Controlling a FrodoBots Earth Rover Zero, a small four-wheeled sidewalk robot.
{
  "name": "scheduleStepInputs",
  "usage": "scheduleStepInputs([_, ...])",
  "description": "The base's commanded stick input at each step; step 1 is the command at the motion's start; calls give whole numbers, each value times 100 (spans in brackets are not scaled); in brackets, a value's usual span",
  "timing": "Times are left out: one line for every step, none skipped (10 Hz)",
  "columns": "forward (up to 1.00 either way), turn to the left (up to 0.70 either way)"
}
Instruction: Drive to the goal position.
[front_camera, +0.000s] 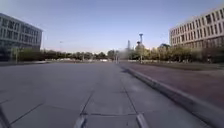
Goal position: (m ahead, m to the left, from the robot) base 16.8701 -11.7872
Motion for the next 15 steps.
scheduleStepInputs([60, 0])
scheduleStepInputs([60, 0])
scheduleStepInputs([60, 0])
scheduleStepInputs([60, 0])
scheduleStepInputs([60, 0])
scheduleStepInputs([60, 0])
scheduleStepInputs([60, 0])
scheduleStepInputs([60, 1])
scheduleStepInputs([60, 7])
scheduleStepInputs([60, 15])
scheduleStepInputs([60, 1])
scheduleStepInputs([60, 0])
scheduleStepInputs([60, 0])
scheduleStepInputs([60, 0])
scheduleStepInputs([60, 0])
